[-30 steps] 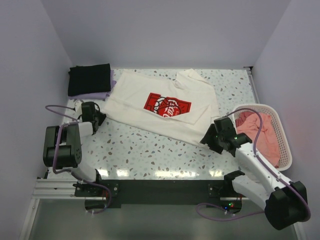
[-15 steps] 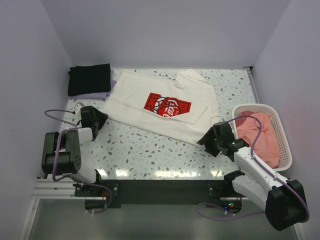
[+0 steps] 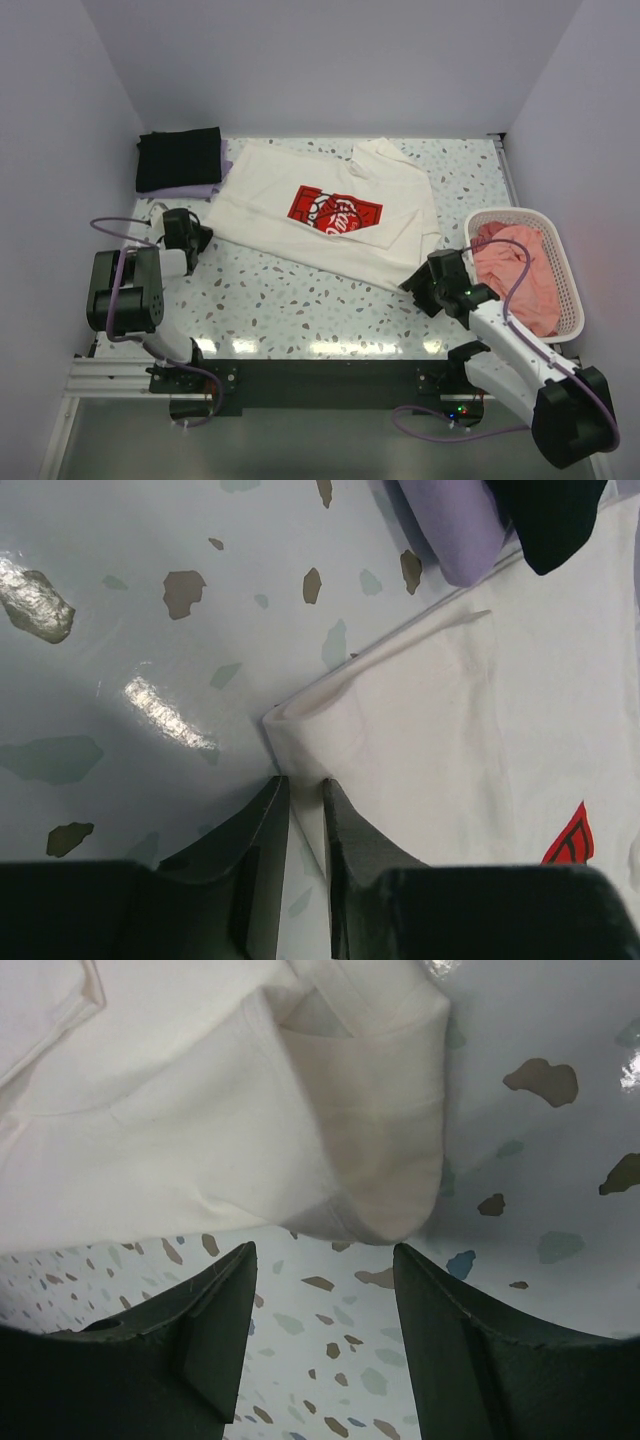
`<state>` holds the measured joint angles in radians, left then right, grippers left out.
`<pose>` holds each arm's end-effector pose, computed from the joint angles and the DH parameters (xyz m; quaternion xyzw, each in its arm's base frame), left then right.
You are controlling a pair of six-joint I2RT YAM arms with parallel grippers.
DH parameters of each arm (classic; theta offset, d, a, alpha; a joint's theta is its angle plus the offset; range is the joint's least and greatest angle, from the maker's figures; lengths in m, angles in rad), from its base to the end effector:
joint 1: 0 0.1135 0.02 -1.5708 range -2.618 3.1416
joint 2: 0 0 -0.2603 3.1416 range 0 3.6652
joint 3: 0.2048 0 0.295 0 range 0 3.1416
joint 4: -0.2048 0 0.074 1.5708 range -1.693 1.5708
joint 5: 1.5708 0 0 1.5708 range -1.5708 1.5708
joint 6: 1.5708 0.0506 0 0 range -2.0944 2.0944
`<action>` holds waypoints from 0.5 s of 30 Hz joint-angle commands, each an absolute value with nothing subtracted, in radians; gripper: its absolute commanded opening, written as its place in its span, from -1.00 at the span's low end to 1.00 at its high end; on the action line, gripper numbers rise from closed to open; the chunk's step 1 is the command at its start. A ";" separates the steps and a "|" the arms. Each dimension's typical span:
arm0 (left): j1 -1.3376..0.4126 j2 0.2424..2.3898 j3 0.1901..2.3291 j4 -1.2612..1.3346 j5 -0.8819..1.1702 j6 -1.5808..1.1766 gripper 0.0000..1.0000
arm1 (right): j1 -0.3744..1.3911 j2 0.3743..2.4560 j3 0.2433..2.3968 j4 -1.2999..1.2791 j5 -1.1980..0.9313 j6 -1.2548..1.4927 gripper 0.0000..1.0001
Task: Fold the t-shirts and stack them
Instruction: Fold the tshirt
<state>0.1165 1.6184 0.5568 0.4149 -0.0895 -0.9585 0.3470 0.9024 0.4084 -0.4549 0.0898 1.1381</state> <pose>0.3221 0.0422 0.0756 -0.4750 0.7579 -0.1455 0.4228 0.2027 0.0685 0.1326 0.3791 0.8724 0.1752 0.2541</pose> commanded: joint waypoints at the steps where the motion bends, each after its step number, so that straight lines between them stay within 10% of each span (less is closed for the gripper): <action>1: 0.123 1.638 0.581 0.396 -0.130 -0.945 -0.52 | 0.350 0.920 0.387 -0.434 0.132 1.170 0.20; 11: 0.120 1.652 0.601 0.396 -0.120 -0.925 -0.76 | 0.348 0.996 0.455 -0.446 0.320 1.095 0.08; 15: 0.120 1.651 0.611 0.384 -0.115 -0.920 -1.00 | 0.347 1.049 0.515 -0.456 0.347 1.011 -0.45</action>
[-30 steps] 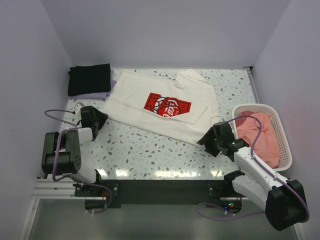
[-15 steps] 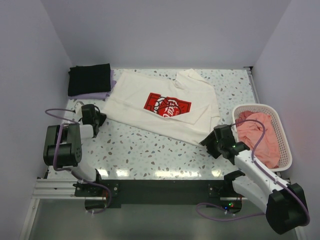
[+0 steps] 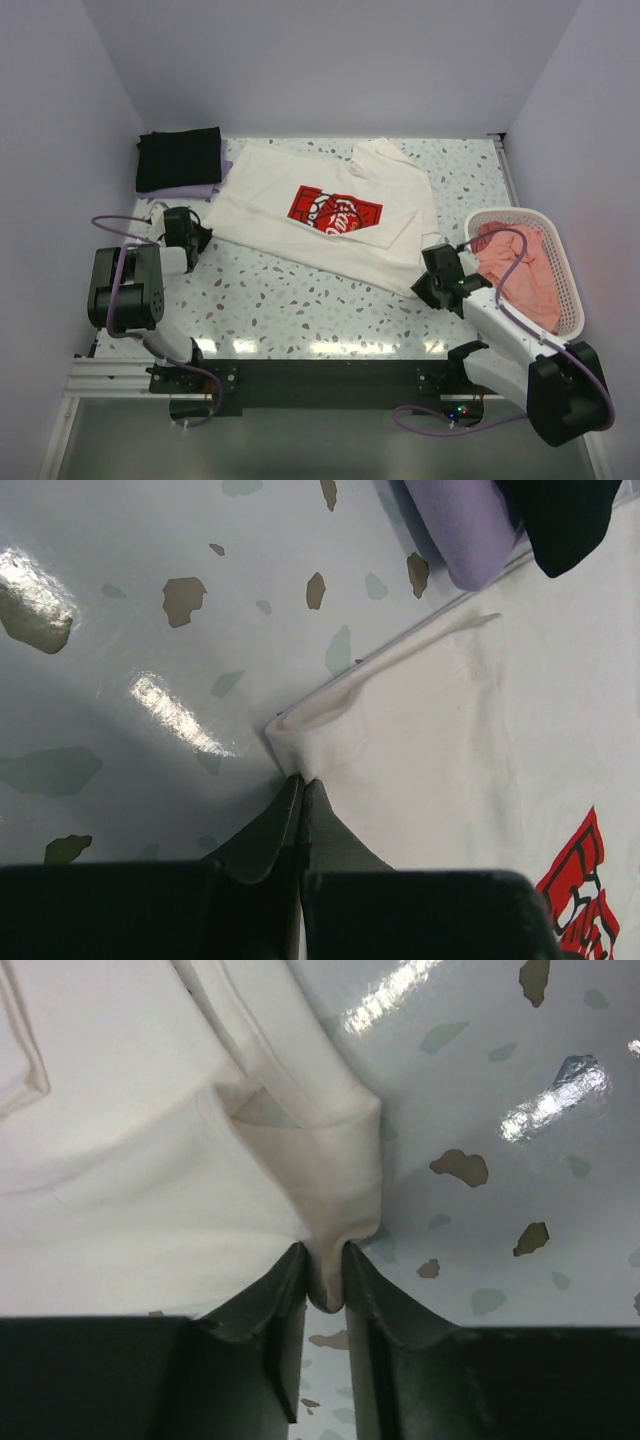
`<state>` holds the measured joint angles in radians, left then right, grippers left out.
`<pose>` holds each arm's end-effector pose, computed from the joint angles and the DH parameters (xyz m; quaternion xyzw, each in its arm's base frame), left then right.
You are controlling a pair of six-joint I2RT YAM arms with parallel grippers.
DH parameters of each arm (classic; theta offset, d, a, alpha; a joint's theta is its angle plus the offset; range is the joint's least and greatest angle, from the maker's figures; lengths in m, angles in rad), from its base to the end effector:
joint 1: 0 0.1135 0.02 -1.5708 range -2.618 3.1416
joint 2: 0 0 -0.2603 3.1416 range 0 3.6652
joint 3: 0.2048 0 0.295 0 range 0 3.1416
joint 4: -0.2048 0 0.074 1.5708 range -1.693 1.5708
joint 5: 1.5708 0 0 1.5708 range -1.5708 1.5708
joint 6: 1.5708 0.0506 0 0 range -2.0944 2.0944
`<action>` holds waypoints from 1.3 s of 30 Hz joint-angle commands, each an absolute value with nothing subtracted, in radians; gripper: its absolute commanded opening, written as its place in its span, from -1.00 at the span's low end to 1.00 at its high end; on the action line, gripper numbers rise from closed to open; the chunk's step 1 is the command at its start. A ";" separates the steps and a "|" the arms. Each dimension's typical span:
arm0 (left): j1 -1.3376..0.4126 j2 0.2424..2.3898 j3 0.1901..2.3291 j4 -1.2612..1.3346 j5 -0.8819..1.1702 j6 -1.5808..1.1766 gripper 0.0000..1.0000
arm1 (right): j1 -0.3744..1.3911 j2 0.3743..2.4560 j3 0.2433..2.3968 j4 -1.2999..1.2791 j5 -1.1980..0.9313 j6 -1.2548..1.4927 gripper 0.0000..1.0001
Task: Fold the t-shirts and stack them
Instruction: Fold the tshirt
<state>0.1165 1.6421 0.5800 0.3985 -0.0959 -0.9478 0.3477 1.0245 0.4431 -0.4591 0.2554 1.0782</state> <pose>0.3268 0.0431 0.0735 -0.4736 0.7630 -0.1373 0.4178 0.2124 0.0634 0.1214 0.3731 0.8821 0.0770 0.2770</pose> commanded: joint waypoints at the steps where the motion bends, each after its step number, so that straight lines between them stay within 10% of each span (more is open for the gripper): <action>1: 0.120 1.646 0.612 0.379 -0.117 -0.920 -1.00 | 0.348 1.058 0.529 -0.460 0.344 0.999 -0.58; 3: 0.120 1.620 0.611 0.354 -0.129 -0.920 -1.00 | 0.348 1.075 0.560 -0.491 0.347 0.968 -1.00; 32: 0.115 0.623 0.314 -0.551 -0.443 -1.097 -1.00 | 0.345 0.744 0.614 -1.038 0.121 0.933 -0.99; 36: 0.117 0.606 0.310 -0.571 -0.434 -1.098 -0.43 | 0.347 0.715 0.575 -1.058 0.080 0.949 -0.89; 39: 0.115 0.601 0.339 -0.563 -0.405 -1.080 -0.06 | 0.347 0.716 0.597 -1.089 0.087 0.937 -0.29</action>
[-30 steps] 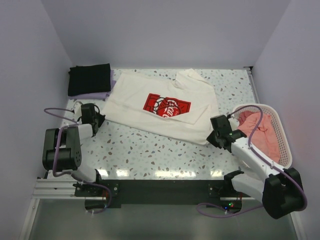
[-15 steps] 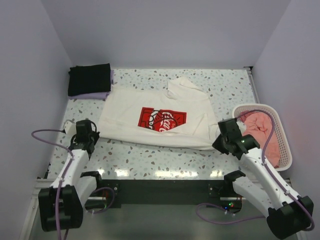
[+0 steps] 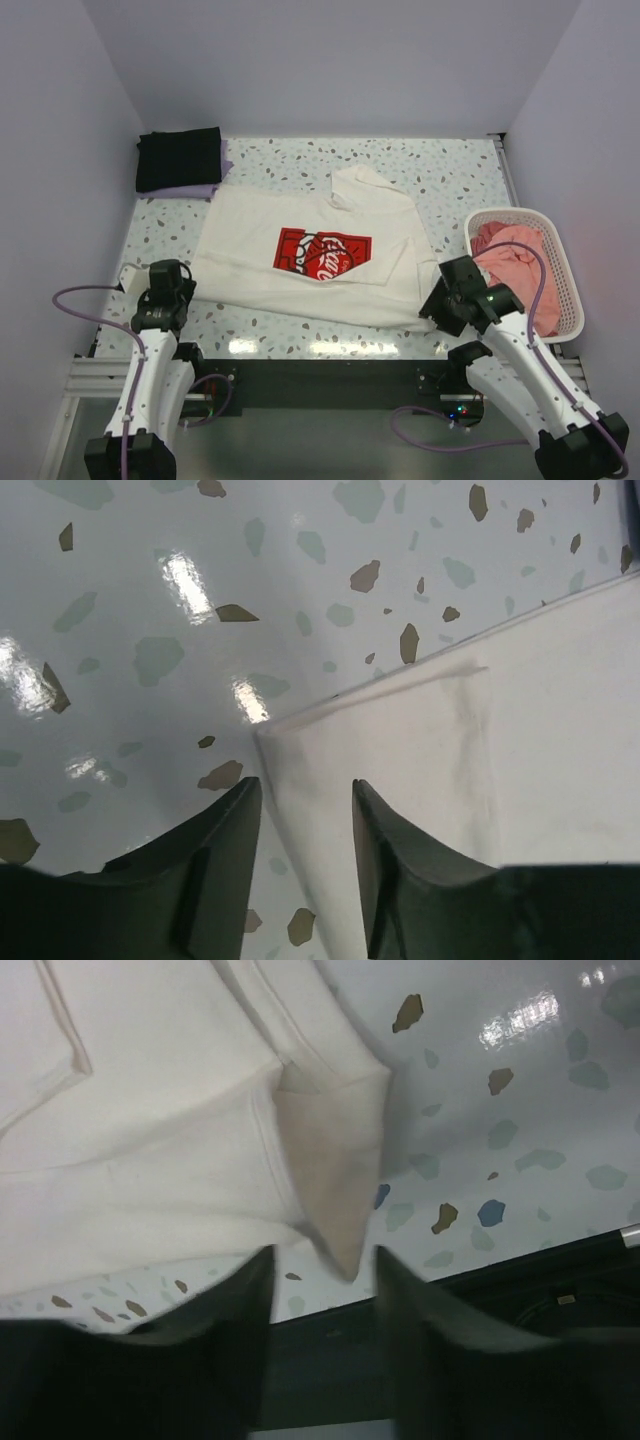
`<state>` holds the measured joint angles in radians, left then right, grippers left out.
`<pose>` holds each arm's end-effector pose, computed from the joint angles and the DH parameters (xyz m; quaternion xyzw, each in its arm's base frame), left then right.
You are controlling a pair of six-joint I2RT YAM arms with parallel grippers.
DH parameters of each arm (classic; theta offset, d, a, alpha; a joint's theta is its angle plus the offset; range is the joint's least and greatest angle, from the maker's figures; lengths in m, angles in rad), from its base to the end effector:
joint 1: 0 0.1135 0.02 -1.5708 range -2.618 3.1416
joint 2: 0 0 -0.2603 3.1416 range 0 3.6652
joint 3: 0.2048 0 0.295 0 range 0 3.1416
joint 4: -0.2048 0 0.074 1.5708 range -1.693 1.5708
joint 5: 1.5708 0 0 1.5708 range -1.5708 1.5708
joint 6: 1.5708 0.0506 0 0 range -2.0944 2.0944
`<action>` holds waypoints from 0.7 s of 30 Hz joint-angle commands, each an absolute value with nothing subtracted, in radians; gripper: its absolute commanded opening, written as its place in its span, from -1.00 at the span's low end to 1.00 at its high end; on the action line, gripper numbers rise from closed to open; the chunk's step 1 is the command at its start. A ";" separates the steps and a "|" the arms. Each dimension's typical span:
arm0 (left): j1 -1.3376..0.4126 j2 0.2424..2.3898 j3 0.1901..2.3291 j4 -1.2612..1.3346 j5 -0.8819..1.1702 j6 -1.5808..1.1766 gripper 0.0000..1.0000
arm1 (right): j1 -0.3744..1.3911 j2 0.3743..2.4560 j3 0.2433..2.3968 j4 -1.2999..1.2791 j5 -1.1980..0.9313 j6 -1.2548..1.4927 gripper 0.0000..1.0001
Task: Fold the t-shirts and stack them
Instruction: Fold the tshirt
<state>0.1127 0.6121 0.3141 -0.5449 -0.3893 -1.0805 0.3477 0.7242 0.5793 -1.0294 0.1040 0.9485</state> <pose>0.1777 0.0394 0.1454 -0.5721 0.7198 -0.0025 0.3932 0.1593 0.0521 0.1889 0.2995 0.9322 0.0781 0.1876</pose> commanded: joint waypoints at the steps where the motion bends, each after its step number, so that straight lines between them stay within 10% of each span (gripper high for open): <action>1: 0.118 0.600 0.350 -0.548 -0.391 -1.068 0.03 | 0.347 0.724 0.610 -1.103 0.094 0.930 0.17; 7: 0.115 0.609 0.465 -0.457 -0.192 -0.934 0.17 | 0.345 0.704 0.716 -1.056 0.095 0.806 0.59; 21: -0.023 0.799 0.713 -0.422 0.094 -0.562 0.22 | 0.584 1.164 0.778 -0.503 0.214 0.837 0.18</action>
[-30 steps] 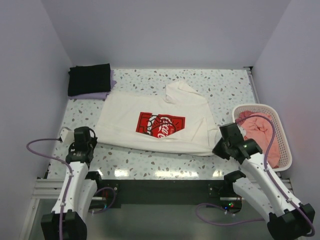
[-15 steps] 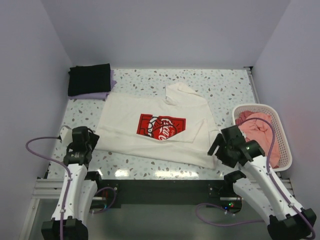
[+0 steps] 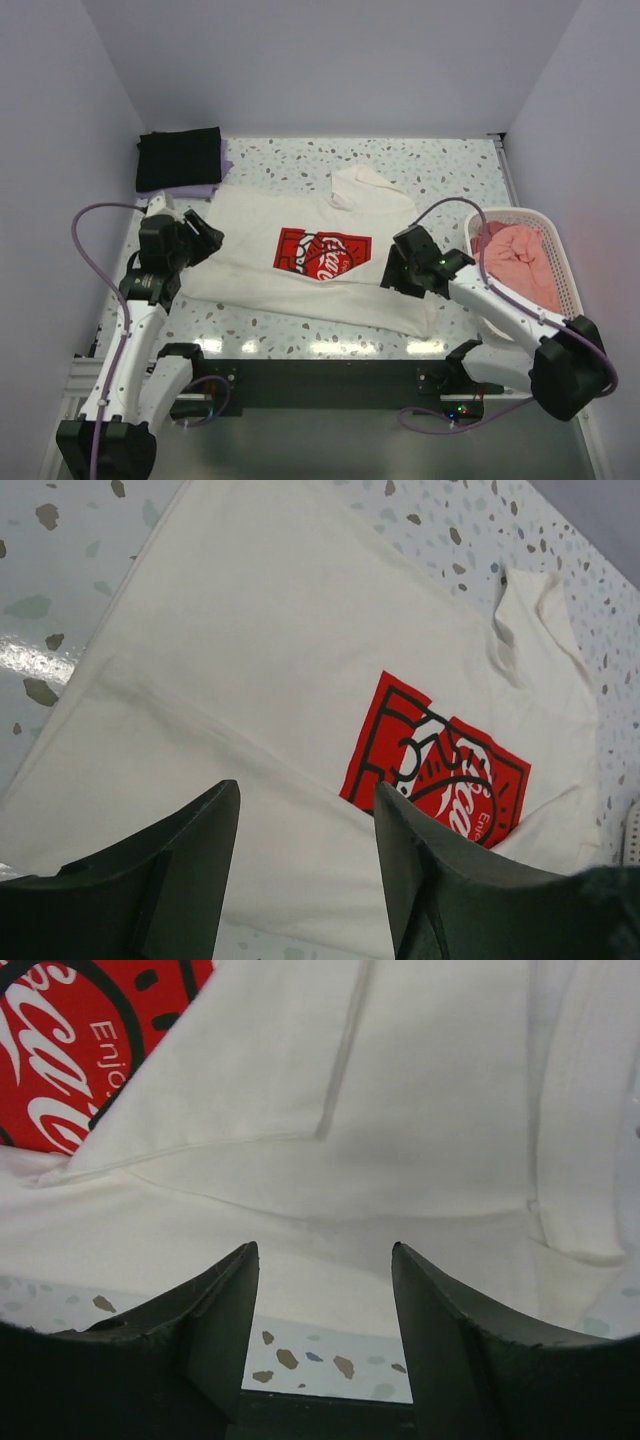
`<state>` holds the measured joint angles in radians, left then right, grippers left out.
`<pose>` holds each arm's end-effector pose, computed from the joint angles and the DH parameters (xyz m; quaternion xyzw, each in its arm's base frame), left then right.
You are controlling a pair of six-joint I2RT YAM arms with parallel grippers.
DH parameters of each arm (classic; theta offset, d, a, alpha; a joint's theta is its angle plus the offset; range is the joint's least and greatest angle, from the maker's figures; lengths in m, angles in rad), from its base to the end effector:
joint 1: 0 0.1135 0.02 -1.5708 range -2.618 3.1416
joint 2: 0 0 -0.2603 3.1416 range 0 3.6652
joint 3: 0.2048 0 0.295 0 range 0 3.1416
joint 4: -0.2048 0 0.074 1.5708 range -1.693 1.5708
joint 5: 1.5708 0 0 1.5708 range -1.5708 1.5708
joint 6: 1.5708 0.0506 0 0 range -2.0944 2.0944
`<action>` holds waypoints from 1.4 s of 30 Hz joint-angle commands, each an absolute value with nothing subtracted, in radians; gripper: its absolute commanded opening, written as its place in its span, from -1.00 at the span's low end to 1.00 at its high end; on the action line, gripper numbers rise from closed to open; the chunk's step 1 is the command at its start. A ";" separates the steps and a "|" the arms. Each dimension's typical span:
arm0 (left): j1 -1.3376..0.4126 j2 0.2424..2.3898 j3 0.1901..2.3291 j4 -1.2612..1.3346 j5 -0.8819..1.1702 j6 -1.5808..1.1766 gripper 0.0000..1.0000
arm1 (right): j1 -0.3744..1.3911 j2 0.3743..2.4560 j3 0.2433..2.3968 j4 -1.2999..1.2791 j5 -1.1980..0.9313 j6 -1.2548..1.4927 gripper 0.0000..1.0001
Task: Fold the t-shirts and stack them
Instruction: Fold the tshirt
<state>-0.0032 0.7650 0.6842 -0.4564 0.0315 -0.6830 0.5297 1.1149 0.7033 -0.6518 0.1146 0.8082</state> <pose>0.2320 -0.0023 0.2665 -0.2825 0.8222 -0.1791 0.4606 0.2225 0.1236 0.1780 0.1484 0.9551 0.1119 0.2309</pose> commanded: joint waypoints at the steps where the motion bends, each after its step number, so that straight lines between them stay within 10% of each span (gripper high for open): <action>1: -0.023 0.820 0.725 -0.423 0.087 -0.545 0.22 | 0.598 1.211 0.781 -0.489 0.222 0.845 0.13; 23: -0.044 0.896 0.723 -0.342 0.040 -0.425 0.26 | 0.600 1.394 0.661 -0.248 0.245 0.945 -0.08; 30: -0.044 0.902 0.723 -0.337 0.051 -0.423 0.26 | 0.600 1.423 0.698 -0.252 0.239 0.934 -0.81; 42: -0.044 0.899 0.716 -0.325 0.069 -0.422 0.26 | 0.598 1.518 0.833 -0.255 0.226 0.894 -0.93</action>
<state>-0.0410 0.9031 0.7143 -0.3809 0.0513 -0.4496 0.5983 1.4857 0.7723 -0.2836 0.2001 0.9142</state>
